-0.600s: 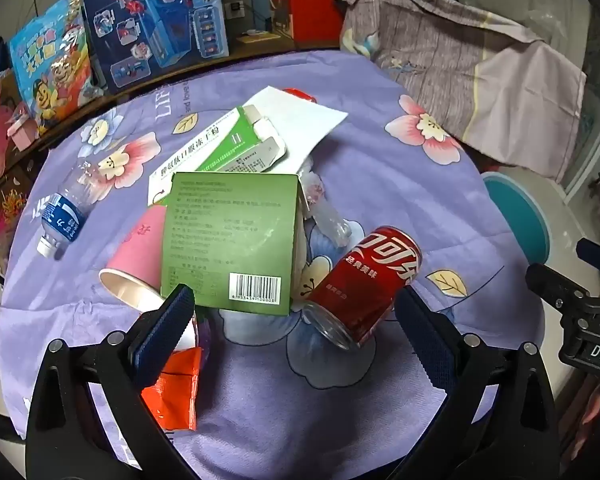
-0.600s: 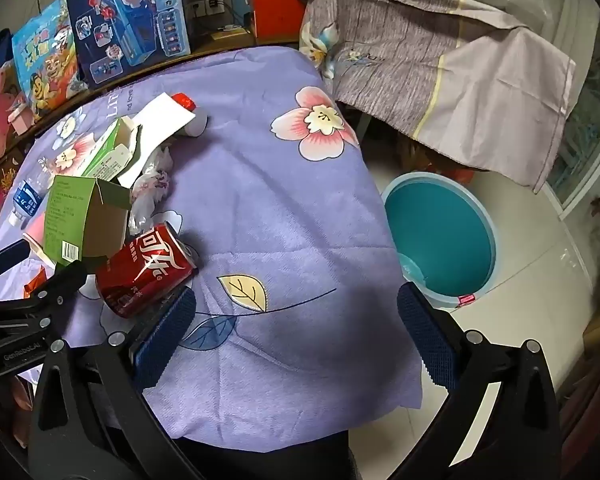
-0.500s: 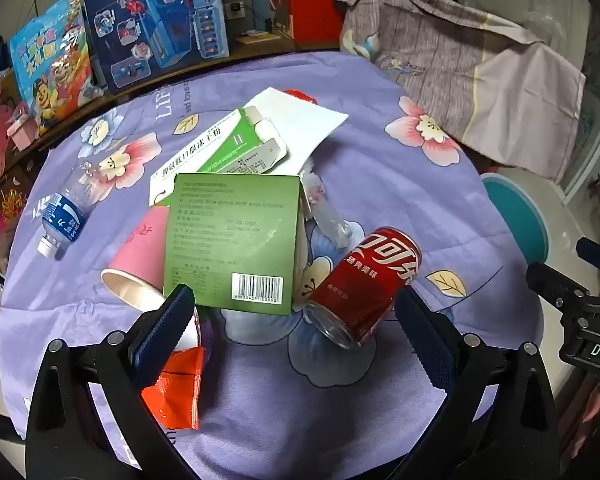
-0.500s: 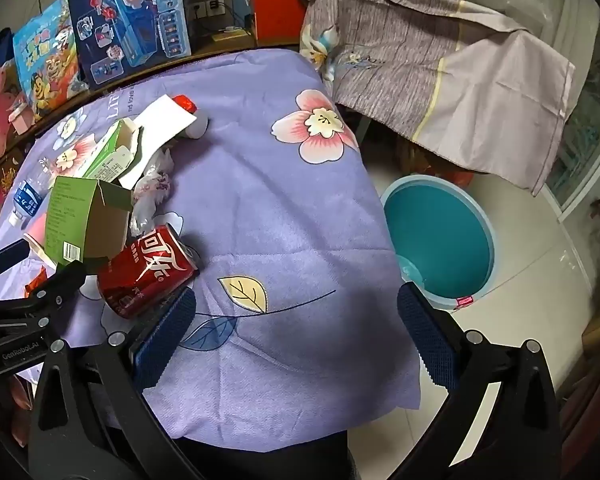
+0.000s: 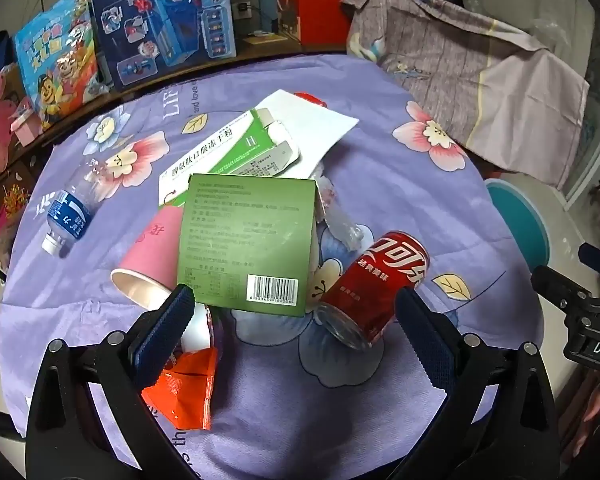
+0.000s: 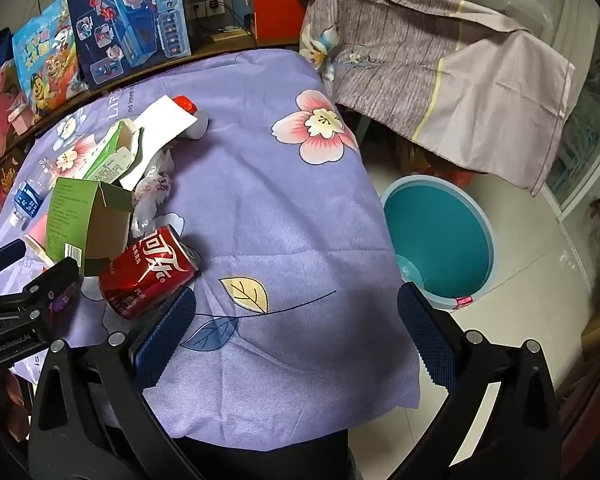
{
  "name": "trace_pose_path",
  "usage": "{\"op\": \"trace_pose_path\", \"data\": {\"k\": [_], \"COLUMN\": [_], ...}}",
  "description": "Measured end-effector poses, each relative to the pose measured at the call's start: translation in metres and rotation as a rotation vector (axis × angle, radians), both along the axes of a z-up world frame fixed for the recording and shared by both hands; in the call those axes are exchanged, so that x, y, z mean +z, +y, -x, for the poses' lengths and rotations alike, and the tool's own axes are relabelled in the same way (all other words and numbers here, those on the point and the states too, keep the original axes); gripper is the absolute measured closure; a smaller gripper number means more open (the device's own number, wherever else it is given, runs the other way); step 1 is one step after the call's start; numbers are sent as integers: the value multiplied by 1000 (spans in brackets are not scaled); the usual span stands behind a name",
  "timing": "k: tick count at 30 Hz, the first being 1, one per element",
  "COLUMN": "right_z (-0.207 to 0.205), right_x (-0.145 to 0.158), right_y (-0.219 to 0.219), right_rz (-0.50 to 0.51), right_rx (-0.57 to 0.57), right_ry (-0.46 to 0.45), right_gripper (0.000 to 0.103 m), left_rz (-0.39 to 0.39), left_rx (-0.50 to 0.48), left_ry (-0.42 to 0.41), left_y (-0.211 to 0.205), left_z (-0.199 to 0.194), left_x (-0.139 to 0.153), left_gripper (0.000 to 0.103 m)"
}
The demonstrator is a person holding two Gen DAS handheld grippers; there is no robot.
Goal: Collect trash
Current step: 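Move both tools toward the green box and pink cup on the table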
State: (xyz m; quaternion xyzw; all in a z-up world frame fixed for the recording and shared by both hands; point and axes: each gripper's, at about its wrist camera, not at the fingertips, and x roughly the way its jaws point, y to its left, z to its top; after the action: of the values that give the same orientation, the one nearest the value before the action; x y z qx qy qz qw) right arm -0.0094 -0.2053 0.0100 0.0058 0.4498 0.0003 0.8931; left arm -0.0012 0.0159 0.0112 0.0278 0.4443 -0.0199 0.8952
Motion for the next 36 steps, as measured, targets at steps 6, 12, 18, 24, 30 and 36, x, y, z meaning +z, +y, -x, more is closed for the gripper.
{"op": "trace_pose_path", "data": {"k": [6, 12, 18, 24, 30, 36], "right_z": [-1, -1, -2, -3, -4, -7], "right_x": [-1, -4, -5, -6, -8, -10], "right_y": [0, 1, 4, 6, 6, 9], "right_rz": [-1, -1, 1, 2, -1, -5], "right_rx": [1, 2, 7, 11, 12, 15], "right_ry": [1, 9, 13, 21, 30, 41], "right_gripper": [6, 6, 6, 6, 6, 6], "left_rz": [1, -1, -6, -6, -7, -6], "left_rx": [8, 16, 20, 21, 21, 23], "left_ry": [2, -1, -8, -10, -10, -11], "left_y": [4, 6, 8, 8, 8, 8], "left_z": [-1, -1, -1, -1, -1, -1], "left_x": [-2, -2, -2, -2, -2, -2], "left_gripper": [3, 3, 3, 3, 3, 3]}}
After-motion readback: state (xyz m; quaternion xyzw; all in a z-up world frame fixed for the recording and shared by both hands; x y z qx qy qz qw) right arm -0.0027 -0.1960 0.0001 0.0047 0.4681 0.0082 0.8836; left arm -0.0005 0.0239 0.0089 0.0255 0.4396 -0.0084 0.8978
